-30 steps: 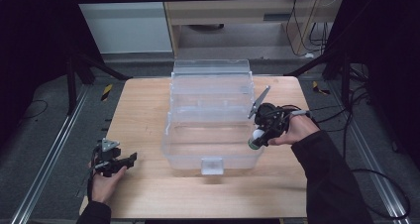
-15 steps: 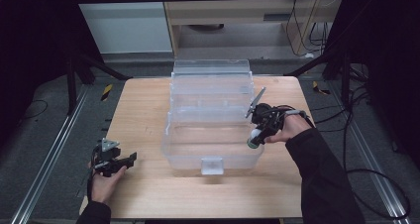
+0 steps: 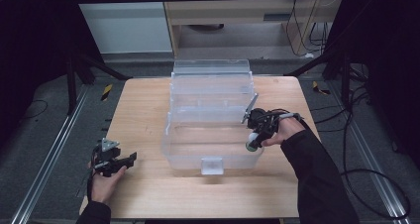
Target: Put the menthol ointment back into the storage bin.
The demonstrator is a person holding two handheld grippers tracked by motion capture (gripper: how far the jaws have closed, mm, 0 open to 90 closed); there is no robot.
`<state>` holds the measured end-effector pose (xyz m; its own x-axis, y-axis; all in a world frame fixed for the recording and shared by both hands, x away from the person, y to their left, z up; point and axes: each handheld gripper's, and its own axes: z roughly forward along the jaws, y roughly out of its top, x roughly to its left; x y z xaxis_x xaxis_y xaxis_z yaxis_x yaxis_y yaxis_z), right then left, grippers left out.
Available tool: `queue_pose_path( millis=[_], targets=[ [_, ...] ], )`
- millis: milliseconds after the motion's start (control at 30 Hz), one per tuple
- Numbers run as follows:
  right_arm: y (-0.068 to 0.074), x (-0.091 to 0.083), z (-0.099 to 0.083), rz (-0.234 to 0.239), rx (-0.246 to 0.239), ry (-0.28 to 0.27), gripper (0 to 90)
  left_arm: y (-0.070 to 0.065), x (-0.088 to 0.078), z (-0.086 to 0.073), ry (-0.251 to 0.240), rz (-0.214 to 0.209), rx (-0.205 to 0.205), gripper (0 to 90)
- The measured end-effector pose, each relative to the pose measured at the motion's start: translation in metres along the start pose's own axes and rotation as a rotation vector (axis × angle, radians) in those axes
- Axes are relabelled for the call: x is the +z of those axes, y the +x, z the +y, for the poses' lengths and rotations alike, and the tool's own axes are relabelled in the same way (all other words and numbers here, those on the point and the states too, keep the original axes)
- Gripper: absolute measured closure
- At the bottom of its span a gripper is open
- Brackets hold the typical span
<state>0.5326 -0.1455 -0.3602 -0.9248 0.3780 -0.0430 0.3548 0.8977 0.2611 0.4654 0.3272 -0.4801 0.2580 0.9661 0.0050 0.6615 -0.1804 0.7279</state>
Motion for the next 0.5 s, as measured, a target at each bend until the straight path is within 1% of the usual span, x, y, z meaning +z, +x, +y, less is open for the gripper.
queue_pose_path(
  millis=[100,233,400,500],
  targets=[
    [0.0,0.005,-0.001,0.01,0.001,-0.008,50.4,0.0,0.0,0.0,0.0,0.001,0.001,32.4],
    [-0.002,0.013,-0.004,0.01,0.001,0.008,50.4,0.0,0.0,0.0,0.001,0.001,0.001,32.4],
    [-0.002,0.019,-0.008,0.015,-0.012,0.013,50.4,0.0,0.0,0.0,0.002,0.002,0.002,32.4],
    [-0.002,0.023,-0.01,0.021,-0.008,0.013,50.4,0.0,0.001,0.0,0.003,0.002,0.003,32.4]
  ],
)
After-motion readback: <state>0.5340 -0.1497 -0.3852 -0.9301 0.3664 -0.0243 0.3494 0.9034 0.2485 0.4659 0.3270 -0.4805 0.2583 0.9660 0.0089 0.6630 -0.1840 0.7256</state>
